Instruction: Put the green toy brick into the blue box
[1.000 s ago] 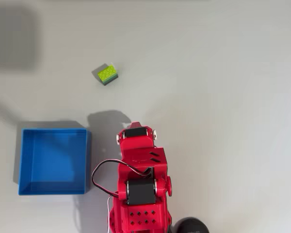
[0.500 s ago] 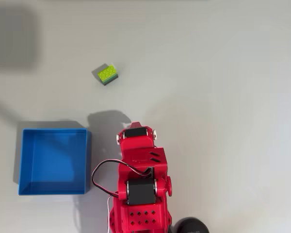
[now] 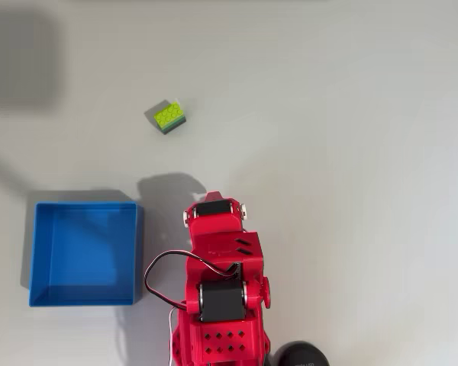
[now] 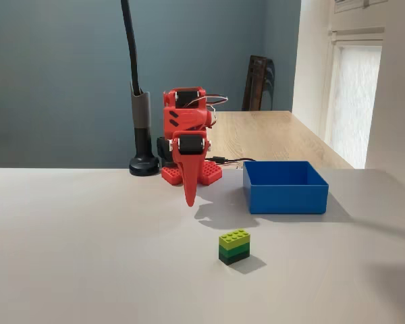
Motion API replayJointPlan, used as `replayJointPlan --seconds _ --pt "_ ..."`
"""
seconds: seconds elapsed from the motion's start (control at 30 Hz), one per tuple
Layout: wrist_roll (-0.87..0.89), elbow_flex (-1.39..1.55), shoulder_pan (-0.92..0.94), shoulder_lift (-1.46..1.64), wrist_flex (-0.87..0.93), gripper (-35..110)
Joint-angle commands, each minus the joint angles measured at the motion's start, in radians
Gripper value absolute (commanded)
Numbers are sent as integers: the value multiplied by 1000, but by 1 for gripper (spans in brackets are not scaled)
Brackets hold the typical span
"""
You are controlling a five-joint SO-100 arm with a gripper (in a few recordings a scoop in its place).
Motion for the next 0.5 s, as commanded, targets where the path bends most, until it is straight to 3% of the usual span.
replayJointPlan --seconds 0.0,0.3,0.47 --pt "-8 3 -6 12 -26 0" --pt "-37 -110 -17 -6 -38 0" --pt "-130 -219 -20 -175 -37 0"
